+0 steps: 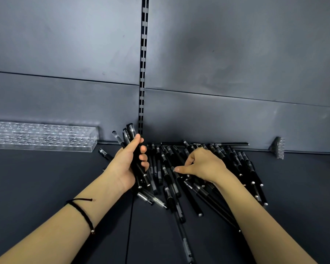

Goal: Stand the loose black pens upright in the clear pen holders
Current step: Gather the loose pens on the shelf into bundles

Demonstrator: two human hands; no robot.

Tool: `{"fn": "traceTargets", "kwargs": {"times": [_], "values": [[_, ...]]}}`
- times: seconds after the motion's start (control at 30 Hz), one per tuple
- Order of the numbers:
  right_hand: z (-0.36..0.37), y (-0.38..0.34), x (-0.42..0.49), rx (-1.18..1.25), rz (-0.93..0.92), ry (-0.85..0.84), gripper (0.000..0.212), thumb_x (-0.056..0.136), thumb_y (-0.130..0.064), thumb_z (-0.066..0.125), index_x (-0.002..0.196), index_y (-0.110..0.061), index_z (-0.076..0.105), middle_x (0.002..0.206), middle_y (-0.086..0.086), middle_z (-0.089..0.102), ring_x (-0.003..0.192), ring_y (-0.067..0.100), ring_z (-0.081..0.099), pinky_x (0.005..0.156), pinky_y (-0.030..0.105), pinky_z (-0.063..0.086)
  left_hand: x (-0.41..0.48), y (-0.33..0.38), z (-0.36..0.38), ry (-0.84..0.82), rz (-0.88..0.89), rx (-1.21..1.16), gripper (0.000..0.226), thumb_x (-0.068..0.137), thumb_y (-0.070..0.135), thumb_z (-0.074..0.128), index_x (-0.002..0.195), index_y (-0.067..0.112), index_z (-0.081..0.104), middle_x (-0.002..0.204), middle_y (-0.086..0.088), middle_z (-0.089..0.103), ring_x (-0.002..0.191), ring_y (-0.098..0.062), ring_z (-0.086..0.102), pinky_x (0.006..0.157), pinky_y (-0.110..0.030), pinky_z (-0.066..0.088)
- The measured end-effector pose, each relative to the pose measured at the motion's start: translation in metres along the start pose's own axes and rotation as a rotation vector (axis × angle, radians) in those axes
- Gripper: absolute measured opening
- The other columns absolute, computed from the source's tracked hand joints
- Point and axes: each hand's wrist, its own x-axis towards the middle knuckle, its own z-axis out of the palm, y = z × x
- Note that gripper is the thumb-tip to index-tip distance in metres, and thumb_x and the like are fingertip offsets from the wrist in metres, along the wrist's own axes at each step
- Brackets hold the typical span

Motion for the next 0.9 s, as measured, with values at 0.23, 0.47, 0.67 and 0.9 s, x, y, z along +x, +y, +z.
{"fn": "traceTargets", "kwargs": {"times": [0.23,0.47,0.67,0.9], "values": [[0.005,0.001,0.003,0.084,-0.029,0.002,0.038,0.076,-0.047,0.077,0.1,-0.019,0.067,0.112,-0.005,0.061,0.112,0.014,0.057,0.094,0.038,0.05,0.001,-0.001,0.0,0.005,-0.003,0.012,0.018,0.09,0.036,0.064,0.084,0.019,0.061,0.059,0.007,0.051,0.042,-0.005,0.04,0.037,-0.017,0.036],[0.004,-0.006,-0.002,-0.037,-0.013,0.075,0.028,0.074,-0.052,0.076,0.091,-0.031,0.068,0.093,-0.014,0.059,0.098,0.011,0.061,0.081,0.032,0.049,0.001,-0.001,0.0,0.005,-0.007,0.015,0.018,0.091,0.036,0.063,0.084,0.02,0.06,0.059,0.007,0.051,0.042,-0.005,0.04,0.037,-0.018,0.036],[0.006,-0.008,0.005,-0.071,0.042,0.04,0.032,0.073,-0.049,0.078,0.081,-0.02,0.069,0.103,-0.006,0.066,0.106,0.018,0.061,0.089,0.039,0.052,-0.001,-0.001,0.001,0.02,-0.009,0.007,0.016,0.091,0.031,0.063,0.083,0.018,0.061,0.061,0.005,0.052,0.043,-0.006,0.041,0.038,-0.017,0.036],[0.005,-0.001,0.003,0.181,-0.009,0.101,0.037,0.077,-0.034,0.079,0.048,-0.018,0.062,0.087,-0.003,0.064,0.106,0.015,0.055,0.091,0.035,0.049,-0.004,-0.005,0.005,-0.014,-0.017,0.03,0.005,0.093,0.015,0.06,0.092,0.01,0.062,0.072,0.001,0.065,0.052,-0.008,0.056,0.046,-0.018,0.047]]}}
